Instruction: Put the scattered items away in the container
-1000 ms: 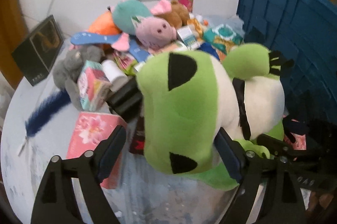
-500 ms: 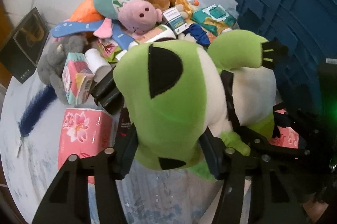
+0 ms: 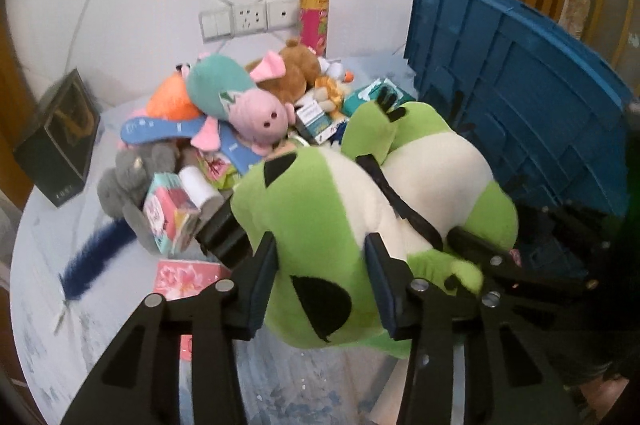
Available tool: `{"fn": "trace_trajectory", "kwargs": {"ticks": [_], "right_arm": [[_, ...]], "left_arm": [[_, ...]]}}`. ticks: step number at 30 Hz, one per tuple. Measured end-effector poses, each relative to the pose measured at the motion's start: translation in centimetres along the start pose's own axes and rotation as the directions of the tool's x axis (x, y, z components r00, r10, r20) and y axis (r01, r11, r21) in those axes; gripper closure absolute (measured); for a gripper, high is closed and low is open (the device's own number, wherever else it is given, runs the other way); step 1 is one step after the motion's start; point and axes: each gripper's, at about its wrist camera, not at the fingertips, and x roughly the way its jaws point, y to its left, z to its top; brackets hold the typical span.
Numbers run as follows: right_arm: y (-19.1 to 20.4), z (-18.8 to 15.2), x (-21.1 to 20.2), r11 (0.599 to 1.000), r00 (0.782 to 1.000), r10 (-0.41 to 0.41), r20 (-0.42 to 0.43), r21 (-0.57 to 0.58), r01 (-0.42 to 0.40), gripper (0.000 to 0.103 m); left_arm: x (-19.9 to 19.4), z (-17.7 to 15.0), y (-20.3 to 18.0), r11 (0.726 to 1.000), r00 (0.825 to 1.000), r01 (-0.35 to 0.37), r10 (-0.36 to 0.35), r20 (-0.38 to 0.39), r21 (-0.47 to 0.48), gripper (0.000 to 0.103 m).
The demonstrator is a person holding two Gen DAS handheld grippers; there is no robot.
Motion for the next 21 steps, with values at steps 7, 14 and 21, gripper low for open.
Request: {"fn": "trace_trajectory", "kwargs": {"ticks": [7, 14, 21], "right_arm": [[0.1, -2.6, 2.4, 1.000, 0.994, 0.006, -0.113, 0.027, -0.003, 0.057], [-2.3, -5.4, 3.9, 0.989, 0.984, 0.073, -0.163, 0.136, -0.051, 0.051], [-2.5, -4.7, 3.9, 0.994, 0.986, 0.066, -0.156, 0.101, -0.050, 0.032]], "left_arm": [[2.0, -2.3, 0.5, 1.000, 0.996, 0.015, -0.014, -0.085, 0.016, 0.079], [4.2, -3.8, 1.3, 1.000, 0.988, 0.003, -0.002, -0.157, 0.003, 0.007], [6.2, -4.4, 0.7, 0.996, 0.972, -0.078, 0.086, -0.217, 0.042, 0.000]]}}
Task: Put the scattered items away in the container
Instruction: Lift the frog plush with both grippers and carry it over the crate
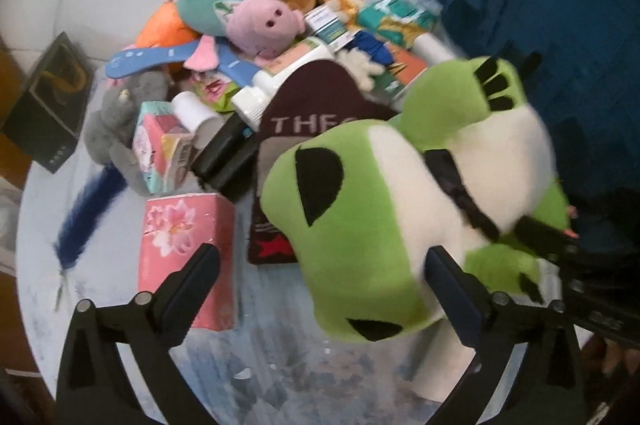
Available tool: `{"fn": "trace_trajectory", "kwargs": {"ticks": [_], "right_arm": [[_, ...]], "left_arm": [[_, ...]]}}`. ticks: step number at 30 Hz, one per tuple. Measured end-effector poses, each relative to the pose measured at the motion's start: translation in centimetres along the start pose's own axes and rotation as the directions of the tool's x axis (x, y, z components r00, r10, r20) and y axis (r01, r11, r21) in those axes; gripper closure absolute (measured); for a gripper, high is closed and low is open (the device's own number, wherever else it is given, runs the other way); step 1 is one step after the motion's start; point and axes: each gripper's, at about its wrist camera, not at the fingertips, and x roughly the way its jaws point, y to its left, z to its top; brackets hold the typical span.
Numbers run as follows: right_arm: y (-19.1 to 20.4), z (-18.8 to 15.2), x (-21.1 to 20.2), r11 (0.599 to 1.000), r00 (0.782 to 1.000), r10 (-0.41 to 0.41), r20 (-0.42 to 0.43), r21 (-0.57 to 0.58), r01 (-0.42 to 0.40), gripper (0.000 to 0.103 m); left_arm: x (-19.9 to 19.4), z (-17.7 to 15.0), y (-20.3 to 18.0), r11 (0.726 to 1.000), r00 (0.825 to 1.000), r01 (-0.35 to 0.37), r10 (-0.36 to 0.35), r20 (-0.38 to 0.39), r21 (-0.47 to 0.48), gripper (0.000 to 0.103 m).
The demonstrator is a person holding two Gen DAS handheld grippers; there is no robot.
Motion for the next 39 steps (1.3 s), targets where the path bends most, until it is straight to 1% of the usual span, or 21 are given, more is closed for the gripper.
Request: {"fn": "trace_trajectory", "kwargs": {"ticks": [3, 5, 6, 9, 11, 13, 16, 18, 21, 23, 25, 27, 28, 29, 31, 33, 36, 39], "right_arm": [[0.0, 0.2, 0.2, 1.000, 1.000, 0.002, 0.002, -0.024, -0.002, 0.028], [0.2, 0.3, 0.6, 0.999, 1.000, -0.001, 0.002, -0.040, 0.001, 0.019], [0.2, 0.4, 1.0, 0.999, 1.000, -0.014, 0.001, -0.046, 0.014, 0.017], [-0.5, 0.4, 1.5, 0.999, 1.000, -0.007, 0.001, -0.035, 0.007, 0.016], [-0.9, 0.4, 1.7, 1.000, 1.000, 0.004, 0.002, -0.026, -0.004, 0.016], [-1.4, 0.4, 1.8, 1.000, 1.000, 0.017, 0.000, -0.017, -0.017, 0.016], [-1.5, 0.4, 2.0, 0.999, 1.000, 0.027, -0.003, -0.017, -0.027, 0.016], [-1.5, 0.3, 2.2, 0.999, 1.000, 0.026, -0.014, -0.024, -0.026, 0.013], [-1.6, 0.0, 2.7, 0.999, 1.000, 0.019, -0.023, -0.026, -0.020, 0.012], [-1.7, 0.0, 2.6, 0.999, 1.000, 0.022, -0.009, -0.024, -0.022, 0.012], [-1.7, 0.1, 2.2, 0.999, 1.000, 0.023, 0.013, -0.034, -0.023, 0.012], [-1.5, 0.2, 1.7, 0.999, 0.999, 0.019, 0.042, -0.049, -0.017, 0.010], [-1.4, 0.4, 1.2, 0.998, 0.998, 0.026, 0.062, -0.050, -0.023, 0.006], [-1.4, 0.6, 0.6, 0.998, 0.996, 0.038, 0.085, -0.047, -0.034, 0.001], [-1.3, 1.2, -0.8, 0.997, 0.989, 0.067, 0.134, -0.043, -0.062, 0.000], [-1.0, 2.0, -1.9, 0.995, 0.983, 0.089, 0.161, -0.046, -0.083, 0.000], [-0.5, 3.5, -2.2, 0.993, 0.981, 0.108, 0.161, -0.058, -0.099, 0.000], [0.0, 4.7, -1.3, 0.992, 0.982, 0.127, 0.141, -0.047, -0.121, 0.000]], "left_arm": [[0.4, 0.0, 0.2, 1.000, 1.000, -0.017, 0.016, -0.014, -0.005, 0.000], [0.2, 0.1, 0.2, 1.000, 1.000, -0.021, 0.021, -0.016, -0.002, 0.000], [-0.2, 0.2, 0.3, 1.000, 1.000, -0.019, 0.019, -0.012, -0.001, 0.000], [-1.6, -0.1, 0.5, 1.000, 1.000, 0.001, -0.001, 0.005, 0.008, 0.000], [-1.7, -0.6, 0.1, 1.000, 1.000, 0.016, -0.016, 0.000, 0.020, 0.000], [-0.9, -1.2, -0.4, 0.999, 0.999, 0.037, -0.037, -0.011, 0.025, 0.000], [0.8, -1.6, -0.9, 0.998, 0.997, 0.070, -0.070, -0.014, 0.006, 0.000], [2.5, -1.8, -1.5, 0.996, 0.995, 0.089, -0.088, -0.043, 0.017, 0.000], [3.9, -2.0, -2.4, 0.995, 0.993, 0.099, -0.097, -0.060, 0.027, 0.000], [4.4, -2.3, -3.0, 0.995, 0.995, 0.089, -0.086, -0.044, 0.050, 0.000], [4.7, -2.5, -3.4, 0.994, 0.996, 0.092, -0.091, -0.019, 0.066, 0.000], [4.2, -2.6, -3.1, 0.994, 0.995, 0.097, -0.098, 0.015, 0.058, 0.000], [3.9, -2.7, -2.9, 0.994, 0.994, 0.100, -0.102, 0.034, 0.053, 0.000], [3.6, -2.8, -2.6, 0.994, 0.994, 0.092, -0.095, 0.054, 0.052, 0.000], [3.0, -3.0, -2.0, 0.997, 0.994, 0.064, -0.069, 0.086, 0.051, 0.000], [2.9, -2.9, -1.1, 0.999, 0.994, 0.042, -0.045, 0.096, 0.032, 0.000], [3.1, -2.8, 0.3, 0.999, 0.995, 0.037, -0.037, 0.090, 0.006, 0.000], [2.9, -2.9, 1.1, 1.000, 0.995, 0.023, -0.024, 0.092, 0.018, 0.000]]}}
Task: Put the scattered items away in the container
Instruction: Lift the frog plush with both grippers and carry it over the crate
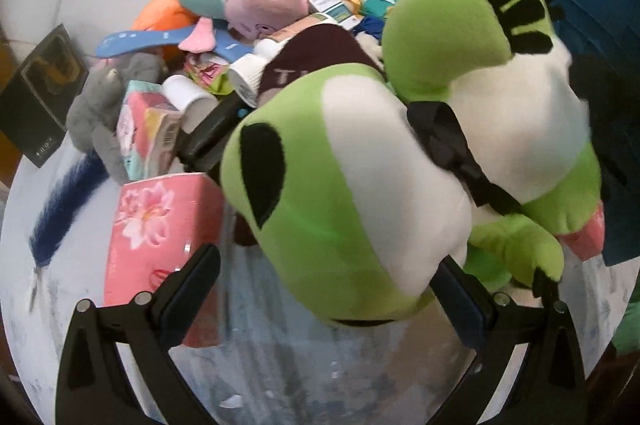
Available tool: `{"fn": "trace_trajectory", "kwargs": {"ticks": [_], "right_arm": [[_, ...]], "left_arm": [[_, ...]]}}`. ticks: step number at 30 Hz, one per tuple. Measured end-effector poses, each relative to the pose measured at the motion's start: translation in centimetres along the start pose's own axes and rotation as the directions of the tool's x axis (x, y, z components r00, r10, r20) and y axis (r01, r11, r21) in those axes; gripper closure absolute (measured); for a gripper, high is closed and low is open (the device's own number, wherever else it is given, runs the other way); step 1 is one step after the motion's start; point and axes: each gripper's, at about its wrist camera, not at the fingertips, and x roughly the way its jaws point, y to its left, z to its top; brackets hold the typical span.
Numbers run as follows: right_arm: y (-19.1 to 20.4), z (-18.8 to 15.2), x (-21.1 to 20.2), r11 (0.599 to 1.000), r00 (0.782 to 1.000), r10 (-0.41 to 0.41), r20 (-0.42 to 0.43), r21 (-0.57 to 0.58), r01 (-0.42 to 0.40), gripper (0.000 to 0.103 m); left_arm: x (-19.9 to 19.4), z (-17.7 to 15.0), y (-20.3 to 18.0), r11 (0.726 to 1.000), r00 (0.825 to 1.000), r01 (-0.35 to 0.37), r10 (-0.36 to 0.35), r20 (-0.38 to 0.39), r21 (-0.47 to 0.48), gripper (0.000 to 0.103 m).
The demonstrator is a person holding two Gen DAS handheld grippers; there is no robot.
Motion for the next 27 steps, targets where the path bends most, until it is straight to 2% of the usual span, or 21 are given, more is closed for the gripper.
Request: {"fn": "trace_trajectory", "kwargs": {"ticks": [4, 8, 10, 12, 14, 17, 21, 27], "right_arm": [[0.7, 1.0, 2.4, 0.998, 0.998, 0.056, -0.025, 0.013, -0.056, 0.000], [1.0, 0.3, 6.4, 0.998, 0.989, 0.050, -0.136, 0.029, -0.046, 0.001], [0.6, -0.4, 6.8, 0.995, 0.988, 0.085, -0.133, 0.059, -0.077, 0.004], [0.7, -0.6, 6.1, 0.994, 0.989, 0.100, -0.105, 0.063, -0.093, 0.014], [1.0, -0.6, 5.1, 0.994, 0.992, 0.098, -0.074, 0.052, -0.095, 0.022], [2.3, -0.2, 2.8, 0.998, 0.998, 0.068, -0.019, 0.018, -0.067, 0.028], [3.0, 0.7, -0.5, 0.997, 0.996, 0.079, 0.050, 0.024, -0.080, 0.028], [5.1, 3.6, -8.5, 0.999, 0.977, 0.047, 0.210, 0.017, -0.051, 0.028]], "left_arm": [[0.7, 0.1, 0.2, 1.000, 1.000, 0.021, -0.021, -0.013, 0.001, 0.000], [2.4, 0.3, -0.2, 0.997, 0.996, 0.069, -0.070, -0.052, -0.020, 0.000], [2.8, 0.2, 0.0, 0.994, 0.994, 0.100, -0.102, -0.046, -0.041, 0.002], [2.3, 0.2, 0.0, 0.990, 0.990, 0.134, -0.136, -0.029, -0.053, 0.027], [1.1, 0.3, -0.7, 0.990, 0.990, 0.139, -0.140, -0.004, -0.031, 0.037], [-0.3, 0.8, -1.1, 0.991, 0.991, 0.131, -0.131, 0.026, -0.014, 0.040], [-4.2, 2.2, -0.5, 0.994, 0.988, 0.107, -0.109, 0.110, 0.024, 0.040], [-11.9, 6.0, -0.8, 0.992, 0.962, 0.086, -0.108, 0.251, 0.096, 0.040]]}}
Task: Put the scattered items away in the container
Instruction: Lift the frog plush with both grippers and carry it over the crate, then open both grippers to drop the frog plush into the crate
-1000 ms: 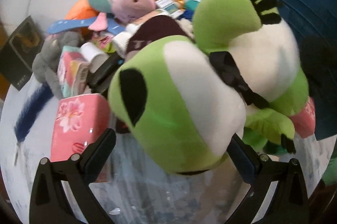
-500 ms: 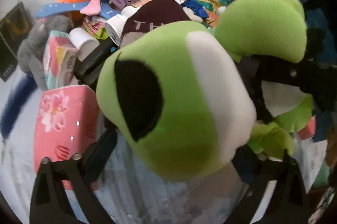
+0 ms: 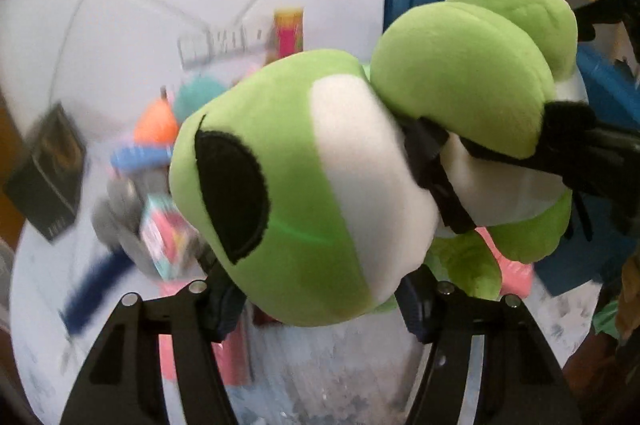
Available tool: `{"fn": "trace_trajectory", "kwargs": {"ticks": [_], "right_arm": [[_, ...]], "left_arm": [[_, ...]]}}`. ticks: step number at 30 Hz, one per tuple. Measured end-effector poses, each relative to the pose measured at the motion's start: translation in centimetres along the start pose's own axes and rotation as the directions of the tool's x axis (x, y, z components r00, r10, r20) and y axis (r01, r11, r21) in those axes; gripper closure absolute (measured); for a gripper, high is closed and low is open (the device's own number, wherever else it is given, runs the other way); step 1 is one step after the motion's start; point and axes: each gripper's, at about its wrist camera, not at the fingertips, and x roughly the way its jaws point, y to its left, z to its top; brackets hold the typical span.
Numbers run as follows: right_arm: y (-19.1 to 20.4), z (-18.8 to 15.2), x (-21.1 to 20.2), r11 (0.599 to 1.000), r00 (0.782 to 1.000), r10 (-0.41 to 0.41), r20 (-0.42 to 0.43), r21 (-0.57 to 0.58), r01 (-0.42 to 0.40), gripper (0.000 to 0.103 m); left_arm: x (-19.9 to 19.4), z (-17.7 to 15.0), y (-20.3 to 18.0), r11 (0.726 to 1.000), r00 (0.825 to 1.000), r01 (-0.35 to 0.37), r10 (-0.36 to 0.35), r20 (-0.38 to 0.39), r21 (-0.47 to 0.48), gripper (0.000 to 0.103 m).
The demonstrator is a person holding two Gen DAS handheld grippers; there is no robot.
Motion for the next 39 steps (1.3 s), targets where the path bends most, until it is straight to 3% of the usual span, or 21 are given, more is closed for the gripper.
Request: {"fn": "trace_trajectory", "kwargs": {"ticks": [4, 9, 14, 20, 24, 27, 31, 37, 39], "right_arm": [[0.0, 3.4, -5.4, 0.999, 0.995, -0.030, 0.100, 0.015, 0.029, 0.028], [-1.8, 8.1, -13.0, 0.996, 0.971, -0.088, 0.222, 0.028, 0.084, 0.028], [-7.2, 12.3, -20.2, 0.989, 0.946, -0.140, 0.293, 0.080, 0.122, 0.028], [-16.2, 15.2, -26.3, 0.974, 0.932, -0.220, 0.287, 0.109, 0.196, 0.027], [-22.5, 16.3, -28.0, 0.963, 0.933, -0.269, 0.240, 0.075, 0.258, 0.027], [-26.7, 16.4, -28.1, 0.961, 0.944, -0.277, 0.179, 0.048, 0.273, 0.026], [-31.2, 15.7, -27.2, 0.970, 0.966, -0.242, 0.091, 0.027, 0.241, 0.017], [-35.0, 14.0, -25.6, 0.981, 0.980, -0.192, 0.045, 0.038, 0.191, 0.004], [-35.8, 13.6, -25.2, 0.981, 0.981, -0.190, 0.030, 0.033, 0.189, 0.004]], "left_arm": [[-3.9, 4.4, -2.0, 0.999, 0.996, 0.011, -0.016, 0.088, 0.053, 0.040], [-8.1, 11.3, -6.5, 0.993, 0.981, 0.033, -0.054, 0.189, 0.112, 0.040], [-10.2, 17.9, -13.7, 0.983, 0.968, 0.058, -0.098, 0.232, 0.174, 0.040], [-8.4, 23.2, -24.2, 0.973, 0.963, 0.128, -0.168, 0.211, 0.191, 0.040], [-5.1, 24.7, -30.4, 0.974, 0.968, 0.164, -0.189, 0.164, 0.155, 0.040], [-2.5, 24.7, -32.8, 0.979, 0.976, 0.166, -0.180, 0.120, 0.119, 0.040], [1.1, 23.9, -34.6, 0.988, 0.990, 0.132, -0.136, 0.037, 0.082, 0.029], [2.7, 23.2, -35.4, 1.000, 1.000, 0.019, -0.019, 0.001, 0.018, 0.000], [2.9, 23.5, -35.0, 1.000, 1.000, -0.017, 0.017, -0.015, 0.003, 0.000]]}}
